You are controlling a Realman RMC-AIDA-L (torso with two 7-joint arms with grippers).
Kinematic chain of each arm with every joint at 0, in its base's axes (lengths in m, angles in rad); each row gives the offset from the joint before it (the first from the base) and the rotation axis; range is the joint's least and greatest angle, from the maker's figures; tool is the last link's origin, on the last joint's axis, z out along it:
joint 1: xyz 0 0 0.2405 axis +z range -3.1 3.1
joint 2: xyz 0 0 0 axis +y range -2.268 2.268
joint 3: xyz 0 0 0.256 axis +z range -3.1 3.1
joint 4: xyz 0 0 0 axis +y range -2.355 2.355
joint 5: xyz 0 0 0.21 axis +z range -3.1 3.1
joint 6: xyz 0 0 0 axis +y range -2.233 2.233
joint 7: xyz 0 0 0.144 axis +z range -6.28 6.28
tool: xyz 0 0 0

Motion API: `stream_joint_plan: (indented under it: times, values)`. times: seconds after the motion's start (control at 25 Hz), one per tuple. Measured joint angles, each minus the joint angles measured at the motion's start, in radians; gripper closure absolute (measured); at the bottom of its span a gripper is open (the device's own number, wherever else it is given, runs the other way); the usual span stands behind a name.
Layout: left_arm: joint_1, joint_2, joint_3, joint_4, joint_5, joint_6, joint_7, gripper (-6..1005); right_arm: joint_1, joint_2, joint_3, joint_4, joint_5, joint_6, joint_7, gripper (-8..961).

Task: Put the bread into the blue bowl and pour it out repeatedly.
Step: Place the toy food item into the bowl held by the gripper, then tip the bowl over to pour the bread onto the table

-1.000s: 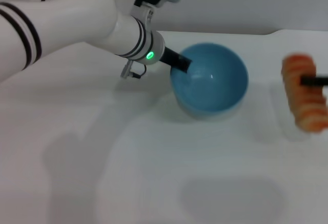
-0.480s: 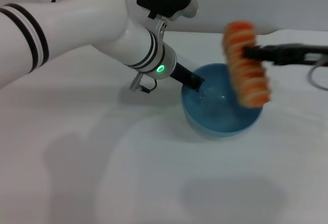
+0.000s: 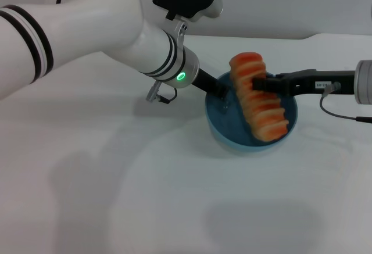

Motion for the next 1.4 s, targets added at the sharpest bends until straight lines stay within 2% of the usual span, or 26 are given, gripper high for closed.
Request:
stream_joint_plan:
  times: [0.16, 0.4, 0.56, 0.64, 0.68, 0.84, 0.96, 1.0, 1.04, 1.16, 1.36, 1.4]
  values:
    - [0.002, 0.001, 0.0, -0.003, 0.0, -0.008, 0.0, 1001, -0.004, 0.0, 0.005, 0.0, 0.002, 0.004, -0.009, 704]
    - [0.002, 0.004, 0.0, -0.006, 0.001, -0.019, 0.0, 1001, -0.034, -0.004, -0.001, -0.012, 0.084, -0.002, -0.062, 510]
    - [0.001, 0.004, 0.001, -0.009, 0.0, -0.026, 0.001, 1001, -0.07, -0.004, 0.005, -0.048, 0.142, 0.015, -0.119, 510]
    - [0.002, 0.004, 0.0, -0.011, 0.001, -0.039, 0.001, 1000, -0.119, -0.003, 0.008, -0.08, 0.226, 0.097, -0.299, 510]
    - [0.004, 0.004, 0.0, -0.013, 0.003, -0.047, 0.002, 1000, -0.119, -0.003, 0.008, -0.08, 0.226, 0.097, -0.299, 511]
    - [0.015, 0.006, 0.0, -0.024, 0.007, -0.068, 0.003, 1000, -0.2, -0.003, 0.009, -0.082, 0.4, 0.214, -0.592, 511]
    - [0.024, 0.006, -0.002, -0.025, 0.009, -0.078, 0.003, 999, -0.261, -0.001, 0.011, -0.052, 0.602, 0.272, -0.839, 510]
    - [0.024, 0.007, -0.002, -0.025, 0.01, -0.08, 0.003, 999, -0.288, -0.001, 0.014, -0.009, 0.754, 0.296, -0.971, 508]
    - [0.024, 0.007, -0.002, -0.025, 0.01, -0.08, 0.003, 999, -0.288, -0.001, 0.014, -0.009, 0.754, 0.296, -0.971, 507]
    - [0.022, 0.008, 0.0, -0.025, 0.01, -0.094, 0.003, 999, -0.315, -0.006, 0.046, 0.057, 0.886, 0.31, -1.093, 503]
    - [0.0, 0.007, 0.0, -0.015, 0.011, -0.14, 0.028, 1000, -0.331, -0.004, 0.165, 0.162, 0.902, 0.3, -1.27, 323]
    - [0.0, 0.007, 0.0, -0.015, 0.011, -0.14, 0.028, 1000, -0.334, -0.002, 0.197, 0.19, 0.909, 0.282, -1.315, 317]
